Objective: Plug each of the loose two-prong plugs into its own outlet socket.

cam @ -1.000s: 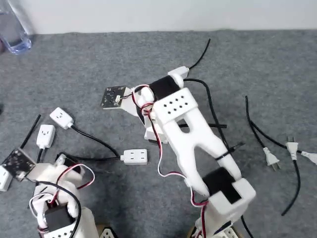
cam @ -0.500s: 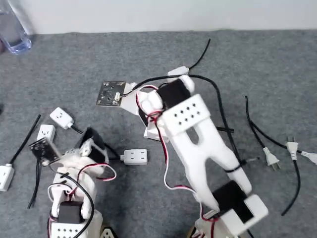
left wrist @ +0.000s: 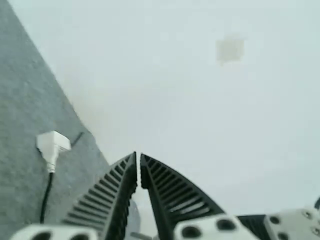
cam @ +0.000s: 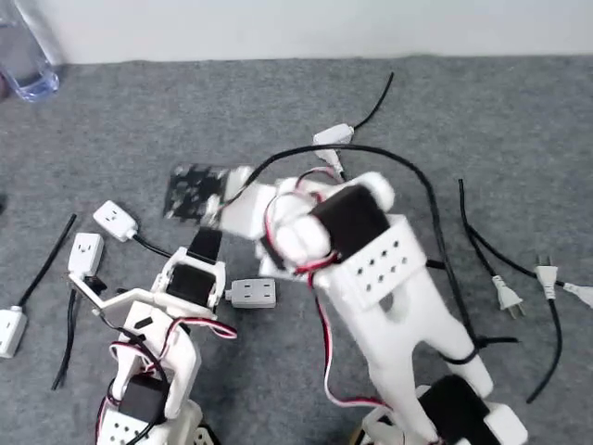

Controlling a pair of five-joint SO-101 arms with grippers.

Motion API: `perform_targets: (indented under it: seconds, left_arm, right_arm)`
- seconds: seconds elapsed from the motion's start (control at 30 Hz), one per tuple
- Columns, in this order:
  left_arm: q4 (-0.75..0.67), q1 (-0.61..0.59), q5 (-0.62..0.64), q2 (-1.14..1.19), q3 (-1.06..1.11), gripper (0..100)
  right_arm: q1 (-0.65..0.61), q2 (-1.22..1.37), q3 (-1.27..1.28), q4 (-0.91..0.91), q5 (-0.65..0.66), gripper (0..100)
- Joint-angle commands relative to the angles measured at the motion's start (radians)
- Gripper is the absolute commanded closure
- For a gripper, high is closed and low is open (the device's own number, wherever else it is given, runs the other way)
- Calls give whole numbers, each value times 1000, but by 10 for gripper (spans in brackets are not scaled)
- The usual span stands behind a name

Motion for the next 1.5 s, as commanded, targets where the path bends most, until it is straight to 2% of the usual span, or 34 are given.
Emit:
perform_targets:
  seconds: [0.0, 0.3, 1.47]
  left_arm:
    - [-38, 32, 6, -12, -8, 985]
    - [-38, 35, -2, -14, -10, 985]
    - [11, 95, -6, -12, -5, 985]
  right_arm:
    - [-70, -35, -5, 39, -3, 991]
    - [-90, -31, -9, 36, 40, 991]
    - [-94, -28, -133, 38, 21, 991]
